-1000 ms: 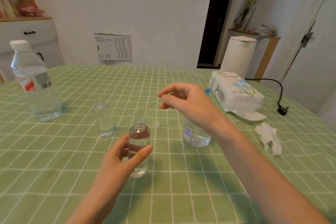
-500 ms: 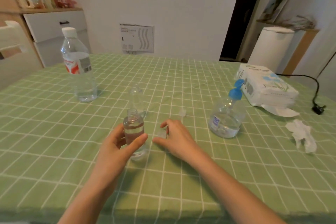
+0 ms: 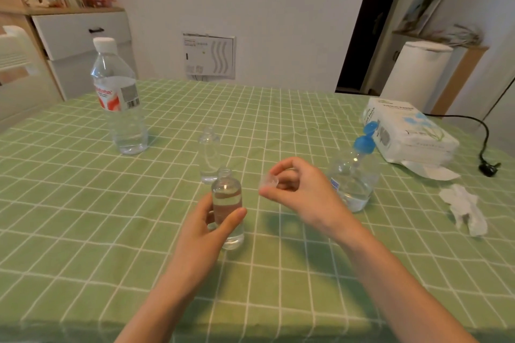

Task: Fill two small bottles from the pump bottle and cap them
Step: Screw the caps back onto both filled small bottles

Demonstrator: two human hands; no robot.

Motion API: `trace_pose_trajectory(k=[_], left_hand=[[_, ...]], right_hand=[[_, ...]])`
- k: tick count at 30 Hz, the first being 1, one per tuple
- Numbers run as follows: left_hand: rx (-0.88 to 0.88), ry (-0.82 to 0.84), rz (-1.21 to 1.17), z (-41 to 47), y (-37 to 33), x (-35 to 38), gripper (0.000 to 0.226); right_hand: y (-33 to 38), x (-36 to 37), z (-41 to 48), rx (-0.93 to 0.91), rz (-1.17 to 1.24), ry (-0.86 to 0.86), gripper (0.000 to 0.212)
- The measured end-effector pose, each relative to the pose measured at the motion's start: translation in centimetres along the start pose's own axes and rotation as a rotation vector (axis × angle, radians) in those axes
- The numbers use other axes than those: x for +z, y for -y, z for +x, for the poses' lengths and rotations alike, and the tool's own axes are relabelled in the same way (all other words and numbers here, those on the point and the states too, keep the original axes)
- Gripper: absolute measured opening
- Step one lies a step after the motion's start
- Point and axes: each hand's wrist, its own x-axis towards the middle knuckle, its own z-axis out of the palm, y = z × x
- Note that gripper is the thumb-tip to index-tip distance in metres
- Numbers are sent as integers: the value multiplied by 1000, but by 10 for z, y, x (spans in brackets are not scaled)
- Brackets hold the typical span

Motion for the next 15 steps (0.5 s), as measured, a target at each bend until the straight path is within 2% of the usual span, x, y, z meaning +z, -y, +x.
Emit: trace_pose_trajectory(k=[4, 9, 12, 15], left_hand=[[2, 30, -33, 2, 0, 11, 62], [21, 26, -34, 5, 0, 16, 54], [32, 52, -16, 6, 1, 16, 48], [43, 72, -4, 6, 2, 16, 48]], right_hand=[[11, -12, -1, -53, 63, 19, 26], [22, -20, -1, -149, 29, 79, 27], [24, -19, -1, -153, -2, 130, 31], [26, -17, 2, -135, 18, 98, 31]])
